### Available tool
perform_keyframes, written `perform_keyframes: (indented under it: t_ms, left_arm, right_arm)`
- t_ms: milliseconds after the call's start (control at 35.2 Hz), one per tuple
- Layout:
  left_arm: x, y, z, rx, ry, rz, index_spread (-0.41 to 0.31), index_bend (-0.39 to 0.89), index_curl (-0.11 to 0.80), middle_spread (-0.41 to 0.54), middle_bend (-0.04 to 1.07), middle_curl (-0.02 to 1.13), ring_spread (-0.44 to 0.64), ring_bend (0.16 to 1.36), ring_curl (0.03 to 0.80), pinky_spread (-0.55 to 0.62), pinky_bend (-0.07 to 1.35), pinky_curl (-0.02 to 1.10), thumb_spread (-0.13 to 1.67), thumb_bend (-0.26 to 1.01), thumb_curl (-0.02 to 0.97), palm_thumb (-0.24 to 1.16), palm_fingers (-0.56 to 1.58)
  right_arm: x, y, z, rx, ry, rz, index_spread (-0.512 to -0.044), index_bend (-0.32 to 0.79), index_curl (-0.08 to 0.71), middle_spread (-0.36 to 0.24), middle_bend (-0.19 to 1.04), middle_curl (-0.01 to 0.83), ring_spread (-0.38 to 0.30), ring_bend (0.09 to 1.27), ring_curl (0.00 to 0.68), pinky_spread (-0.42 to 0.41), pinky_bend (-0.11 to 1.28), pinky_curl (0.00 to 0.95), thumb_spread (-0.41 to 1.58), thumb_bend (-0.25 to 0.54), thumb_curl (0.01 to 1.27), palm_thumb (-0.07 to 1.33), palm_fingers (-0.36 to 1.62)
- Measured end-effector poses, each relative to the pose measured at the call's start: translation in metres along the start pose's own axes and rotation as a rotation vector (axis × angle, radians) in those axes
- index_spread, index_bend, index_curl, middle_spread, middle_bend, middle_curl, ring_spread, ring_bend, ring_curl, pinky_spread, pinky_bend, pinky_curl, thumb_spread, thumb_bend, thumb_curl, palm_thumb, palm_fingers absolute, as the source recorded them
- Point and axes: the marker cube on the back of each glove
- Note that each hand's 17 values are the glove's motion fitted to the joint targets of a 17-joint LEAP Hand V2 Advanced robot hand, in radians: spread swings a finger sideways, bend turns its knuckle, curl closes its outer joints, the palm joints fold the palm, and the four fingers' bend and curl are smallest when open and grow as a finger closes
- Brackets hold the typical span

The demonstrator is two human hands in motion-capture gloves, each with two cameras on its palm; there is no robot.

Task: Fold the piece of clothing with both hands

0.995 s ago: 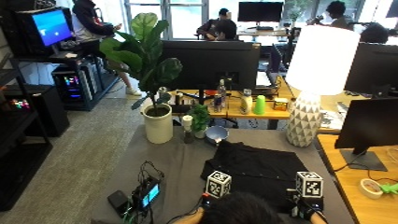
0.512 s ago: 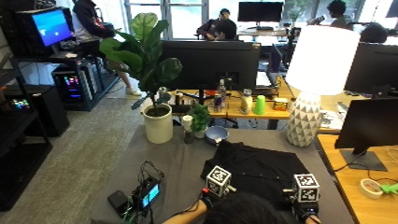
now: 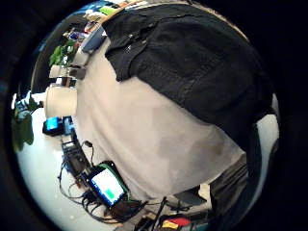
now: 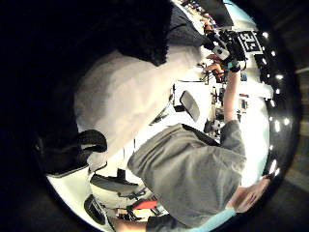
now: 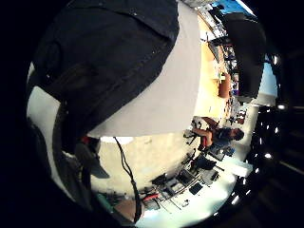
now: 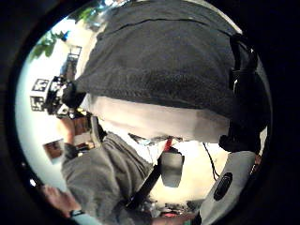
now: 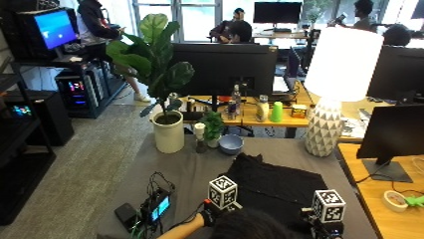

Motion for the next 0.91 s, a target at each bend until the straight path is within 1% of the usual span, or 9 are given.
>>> perform_keyframes:
  t_ms: [142,256,341,398,512,597,768,853,910]
  left_arm:
    - [0.01,0.025,-0.019,-0.113,0.062,0.067,-0.333,0.39,0.529,-0.352,0.67,0.59,-0.37,1.06,0.578,-0.36,0.87,0.63,1.65,0.44,0.424,0.4,1.19]
    - [0.018,0.043,-0.058,-0.162,0.073,0.103,-0.339,0.41,0.554,-0.36,0.69,0.63,-0.37,1.08,0.593,-0.37,0.88,0.66,1.65,0.47,0.439,0.38,1.17]
    - [0.019,0.047,-0.1,-0.127,0.016,0.079,-0.341,0.42,0.573,-0.362,0.69,0.65,-0.37,1.08,0.602,-0.37,0.88,0.67,1.65,0.5,0.449,0.37,1.16]
    - [0.013,0.04,-0.129,-0.076,-0.055,0.018,-0.342,0.43,0.584,-0.364,0.69,0.66,-0.37,1.09,0.607,-0.37,0.89,0.68,1.65,0.51,0.455,0.36,1.15]
    - [-0.009,0.001,-0.19,0.036,-0.285,-0.226,-0.343,0.43,0.601,-0.367,0.7,0.69,-0.37,1.1,0.615,-0.38,0.89,0.7,1.65,0.55,0.469,0.34,1.15]
    - [-0.022,-0.037,-0.216,0.078,-0.437,-0.366,-0.343,0.43,0.613,-0.367,0.69,0.7,-0.37,1.1,0.618,-0.38,0.89,0.71,1.65,0.57,0.481,0.33,1.14]
    - [-0.077,-0.168,-0.232,0.172,-0.908,-0.575,-0.341,0.41,0.628,-0.362,0.67,0.73,-0.37,1.09,0.612,-0.38,0.86,0.71,1.65,0.64,0.502,0.32,1.13]
    - [-0.082,-0.184,-0.239,0.216,-1.018,-0.683,-0.34,0.39,0.629,-0.356,0.64,0.73,-0.36,1.06,0.598,-0.38,0.84,0.7,1.63,0.66,0.511,0.31,1.11]
    - [-0.087,-0.197,-0.228,0.241,-0.988,-0.712,-0.336,0.36,0.624,-0.352,0.62,0.72,-0.36,1.02,0.584,-0.38,0.8,0.68,1.62,0.68,0.52,0.32,1.09]
  right_arm:
    - [-0.011,0.027,-0.025,-0.102,-0.053,-0.058,-0.229,0.16,0.38,-0.154,0.29,0.457,-0.21,0.59,0.441,-0.304,0.6,0.411,0.69,0.086,0.54,1.1,1.24]
    - [-0.018,0.044,-0.06,-0.169,-0.081,-0.108,-0.227,0.16,0.388,-0.153,0.29,0.464,-0.209,0.59,0.446,-0.303,0.59,0.413,0.66,0.063,0.56,1.12,1.24]
    - [-0.022,0.048,-0.095,-0.173,-0.068,-0.122,-0.226,0.16,0.393,-0.151,0.29,0.469,-0.209,0.59,0.448,-0.3,0.59,0.415,0.64,0.045,0.57,1.12,1.24]
    - [-0.019,0.042,-0.118,-0.165,-0.049,-0.106,-0.225,0.16,0.396,-0.151,0.29,0.471,-0.209,0.59,0.45,-0.3,0.59,0.415,0.62,0.03,0.58,1.12,1.24]
    - [-0.007,0.005,-0.162,-0.156,-0.024,-0.016,-0.225,0.16,0.404,-0.15,0.29,0.477,-0.209,0.59,0.451,-0.3,0.59,0.415,0.59,0.004,0.6,1.12,1.24]
    - [0.008,-0.035,-0.175,-0.161,0.005,0.078,-0.224,0.16,0.409,-0.15,0.28,0.48,-0.209,0.58,0.452,-0.3,0.58,0.414,0.57,-0.009,0.62,1.13,1.24]
    - [0.039,-0.152,-0.165,-0.089,0.068,0.293,-0.225,0.16,0.417,-0.151,0.28,0.487,-0.211,0.58,0.455,-0.296,0.58,0.418,0.53,-0.021,0.64,1.13,1.23]
    - [0.048,-0.197,-0.144,0.005,0.058,0.358,-0.226,0.16,0.422,-0.151,0.29,0.491,-0.212,0.58,0.456,-0.288,0.57,0.418,0.52,-0.024,0.65,1.12,1.22]
    - [0.054,-0.221,-0.124,0.094,0.058,0.394,-0.226,0.16,0.425,-0.152,0.29,0.494,-0.214,0.58,0.459,-0.28,0.56,0.418,0.51,-0.023,0.66,1.12,1.22]
